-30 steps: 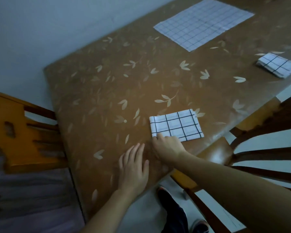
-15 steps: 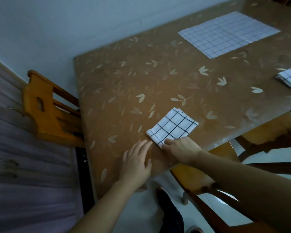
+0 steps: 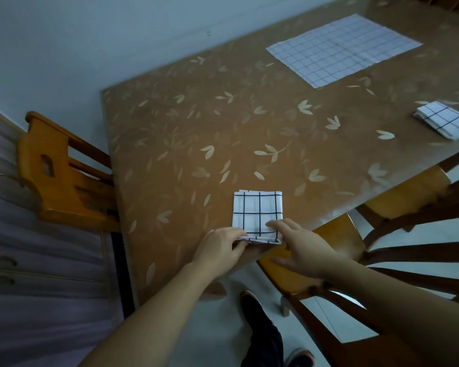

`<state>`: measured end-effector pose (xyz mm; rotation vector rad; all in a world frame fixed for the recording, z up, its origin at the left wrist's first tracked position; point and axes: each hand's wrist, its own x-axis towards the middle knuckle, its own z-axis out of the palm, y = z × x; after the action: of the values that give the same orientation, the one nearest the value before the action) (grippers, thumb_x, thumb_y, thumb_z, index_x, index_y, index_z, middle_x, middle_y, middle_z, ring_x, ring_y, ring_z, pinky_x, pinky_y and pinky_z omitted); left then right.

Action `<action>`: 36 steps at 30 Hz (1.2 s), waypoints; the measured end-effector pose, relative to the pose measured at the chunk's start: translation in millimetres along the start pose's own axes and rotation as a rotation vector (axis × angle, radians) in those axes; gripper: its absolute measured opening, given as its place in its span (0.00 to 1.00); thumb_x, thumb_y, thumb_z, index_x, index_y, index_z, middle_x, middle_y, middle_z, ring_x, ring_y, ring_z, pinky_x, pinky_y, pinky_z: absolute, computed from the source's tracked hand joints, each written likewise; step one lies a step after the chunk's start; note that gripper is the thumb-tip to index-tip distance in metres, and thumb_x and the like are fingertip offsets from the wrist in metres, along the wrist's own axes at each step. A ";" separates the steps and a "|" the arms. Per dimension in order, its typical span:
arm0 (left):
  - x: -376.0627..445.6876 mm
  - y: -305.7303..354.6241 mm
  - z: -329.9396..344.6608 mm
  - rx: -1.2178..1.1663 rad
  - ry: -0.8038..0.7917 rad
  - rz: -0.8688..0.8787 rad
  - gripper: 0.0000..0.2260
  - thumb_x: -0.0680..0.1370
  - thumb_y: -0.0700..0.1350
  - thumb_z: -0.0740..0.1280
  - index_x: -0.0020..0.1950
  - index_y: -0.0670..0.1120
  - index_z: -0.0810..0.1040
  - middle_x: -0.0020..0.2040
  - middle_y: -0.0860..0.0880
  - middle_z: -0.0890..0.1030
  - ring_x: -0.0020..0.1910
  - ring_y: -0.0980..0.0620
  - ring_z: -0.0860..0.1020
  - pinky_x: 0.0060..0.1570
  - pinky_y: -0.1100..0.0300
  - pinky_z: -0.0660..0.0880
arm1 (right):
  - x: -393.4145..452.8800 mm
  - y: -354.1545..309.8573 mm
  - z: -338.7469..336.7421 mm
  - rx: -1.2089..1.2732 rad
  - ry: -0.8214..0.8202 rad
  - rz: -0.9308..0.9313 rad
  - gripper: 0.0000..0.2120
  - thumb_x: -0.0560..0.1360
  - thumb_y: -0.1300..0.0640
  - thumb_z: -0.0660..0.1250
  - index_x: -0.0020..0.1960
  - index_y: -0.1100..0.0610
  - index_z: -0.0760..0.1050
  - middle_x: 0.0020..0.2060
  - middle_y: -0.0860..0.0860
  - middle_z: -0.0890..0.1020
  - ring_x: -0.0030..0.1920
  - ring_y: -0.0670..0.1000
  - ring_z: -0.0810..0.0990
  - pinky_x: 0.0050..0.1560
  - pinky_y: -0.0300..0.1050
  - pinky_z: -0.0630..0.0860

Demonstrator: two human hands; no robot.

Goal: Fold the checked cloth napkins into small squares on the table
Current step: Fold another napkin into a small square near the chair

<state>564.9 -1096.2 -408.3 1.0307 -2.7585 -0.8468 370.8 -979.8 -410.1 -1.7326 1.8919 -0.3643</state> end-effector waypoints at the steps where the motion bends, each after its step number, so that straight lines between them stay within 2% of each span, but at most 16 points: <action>1: 1.6 -0.5 -2.2 0.003 -0.018 -0.006 0.07 0.79 0.49 0.63 0.47 0.50 0.80 0.44 0.53 0.81 0.45 0.50 0.78 0.43 0.53 0.74 | 4.5 -0.4 0.6 0.042 0.044 0.048 0.24 0.74 0.44 0.66 0.68 0.47 0.66 0.60 0.42 0.71 0.47 0.44 0.76 0.42 0.36 0.75; 3: 5.6 -1.0 -4.8 -0.026 -0.038 -0.034 0.09 0.80 0.51 0.62 0.44 0.50 0.77 0.39 0.51 0.79 0.40 0.48 0.77 0.38 0.51 0.74 | 12.9 -0.8 1.2 0.143 0.131 0.124 0.09 0.77 0.53 0.65 0.56 0.49 0.76 0.53 0.45 0.76 0.48 0.47 0.78 0.44 0.40 0.77; 4: 7.8 -1.6 -5.4 -0.076 -0.028 -0.068 0.09 0.80 0.52 0.63 0.42 0.50 0.76 0.37 0.50 0.79 0.38 0.48 0.77 0.37 0.51 0.73 | 16.7 -0.3 0.6 0.196 0.155 0.158 0.05 0.78 0.55 0.64 0.51 0.50 0.77 0.49 0.46 0.78 0.47 0.49 0.78 0.44 0.41 0.77; 6: 12.7 -2.6 -6.1 -0.264 0.044 -0.165 0.08 0.78 0.54 0.66 0.44 0.51 0.78 0.39 0.52 0.80 0.40 0.52 0.78 0.38 0.56 0.74 | 22.4 1.4 -2.8 0.321 0.175 0.231 0.07 0.79 0.55 0.62 0.47 0.48 0.78 0.43 0.43 0.80 0.44 0.46 0.79 0.39 0.39 0.77; 8: 18.7 -3.4 -6.2 -0.505 0.099 -0.238 0.06 0.74 0.52 0.72 0.49 0.53 0.81 0.43 0.56 0.83 0.44 0.59 0.80 0.43 0.65 0.75 | 26.8 4.4 -8.3 0.473 0.168 0.299 0.07 0.79 0.55 0.62 0.47 0.46 0.77 0.41 0.41 0.81 0.39 0.41 0.80 0.32 0.31 0.74; 10: 25.6 -5.0 -6.0 -0.620 0.089 -0.311 0.12 0.72 0.49 0.75 0.54 0.55 0.80 0.47 0.57 0.84 0.48 0.61 0.81 0.48 0.67 0.76 | 31.5 8.7 -12.0 0.586 0.144 0.355 0.06 0.79 0.55 0.62 0.49 0.49 0.78 0.41 0.44 0.83 0.34 0.42 0.82 0.28 0.30 0.73; 14: 39.2 -9.5 -2.1 -0.521 0.064 -0.381 0.10 0.73 0.43 0.73 0.50 0.56 0.79 0.43 0.57 0.84 0.43 0.60 0.81 0.48 0.60 0.79 | 43.4 15.0 -15.4 0.655 0.112 0.458 0.04 0.78 0.56 0.64 0.50 0.52 0.78 0.40 0.50 0.84 0.31 0.46 0.83 0.27 0.33 0.74; 17: 48.2 -10.5 -1.3 -0.482 0.093 -0.440 0.17 0.75 0.43 0.71 0.63 0.51 0.76 0.42 0.58 0.83 0.43 0.60 0.81 0.44 0.62 0.78 | 52.4 17.3 -14.9 0.668 0.129 0.535 0.04 0.78 0.55 0.65 0.50 0.54 0.78 0.38 0.52 0.84 0.29 0.48 0.83 0.25 0.36 0.75; 20: 52.9 -11.2 -1.3 -0.441 0.122 -0.477 0.24 0.75 0.44 0.72 0.69 0.52 0.70 0.39 0.56 0.82 0.41 0.59 0.80 0.42 0.64 0.75 | 59.8 18.8 -15.5 0.629 0.126 0.585 0.05 0.77 0.54 0.65 0.49 0.55 0.77 0.38 0.52 0.83 0.27 0.49 0.83 0.26 0.41 0.78; 23: 53.7 -12.0 0.5 -0.411 0.144 -0.459 0.28 0.75 0.44 0.72 0.72 0.54 0.66 0.37 0.55 0.81 0.39 0.59 0.79 0.43 0.65 0.75 | 66.0 18.3 -16.3 0.507 0.139 0.567 0.06 0.77 0.52 0.65 0.48 0.54 0.76 0.38 0.50 0.82 0.23 0.47 0.80 0.22 0.38 0.75; 26: 53.7 -13.4 0.8 -0.377 0.164 -0.434 0.29 0.75 0.45 0.72 0.73 0.53 0.65 0.35 0.56 0.80 0.37 0.61 0.78 0.38 0.72 0.71 | 71.7 17.7 -15.9 0.461 0.151 0.587 0.06 0.77 0.51 0.65 0.48 0.54 0.76 0.38 0.49 0.82 0.20 0.45 0.78 0.21 0.37 0.72; 28: 52.5 -12.7 0.6 -0.286 0.165 -0.378 0.27 0.75 0.45 0.72 0.72 0.53 0.67 0.33 0.56 0.78 0.36 0.62 0.77 0.38 0.72 0.71 | 74.0 18.2 -15.2 0.452 0.152 0.602 0.07 0.77 0.50 0.66 0.48 0.53 0.76 0.38 0.48 0.81 0.19 0.45 0.77 0.21 0.36 0.72; 29: 51.6 -12.5 0.7 -0.236 0.167 -0.356 0.26 0.75 0.45 0.72 0.71 0.53 0.68 0.33 0.56 0.78 0.37 0.61 0.77 0.42 0.68 0.72 | 75.2 18.9 -14.3 0.449 0.156 0.610 0.06 0.76 0.50 0.67 0.47 0.53 0.75 0.38 0.48 0.81 0.19 0.44 0.77 0.21 0.36 0.72; 32: 46.9 -16.5 2.2 0.017 0.193 -0.297 0.24 0.75 0.49 0.70 0.70 0.55 0.67 0.45 0.57 0.77 0.51 0.53 0.75 0.57 0.53 0.72 | 76.6 20.1 -11.0 0.423 0.174 0.625 0.06 0.75 0.48 0.67 0.46 0.50 0.72 0.37 0.48 0.81 0.20 0.46 0.79 0.21 0.39 0.74; 34: 46.4 -17.2 7.0 0.221 0.227 -0.118 0.23 0.76 0.51 0.67 0.70 0.56 0.67 0.59 0.54 0.76 0.63 0.49 0.71 0.61 0.50 0.67 | 78.1 20.5 -9.2 0.426 0.185 0.640 0.07 0.75 0.48 0.67 0.45 0.47 0.70 0.37 0.48 0.81 0.21 0.47 0.80 0.22 0.43 0.78; 36: 52.4 -16.3 13.4 0.301 0.146 0.049 0.22 0.79 0.54 0.62 0.73 0.57 0.64 0.71 0.52 0.70 0.71 0.48 0.65 0.68 0.46 0.61 | 78.3 19.6 -9.8 0.424 0.192 0.655 0.08 0.75 0.48 0.67 0.44 0.47 0.68 0.38 0.49 0.80 0.22 0.48 0.80 0.23 0.46 0.80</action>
<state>530.6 -1132.9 -434.2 1.0153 -2.8255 -0.3386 347.2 -1055.2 -428.9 -0.7725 2.1886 -0.6260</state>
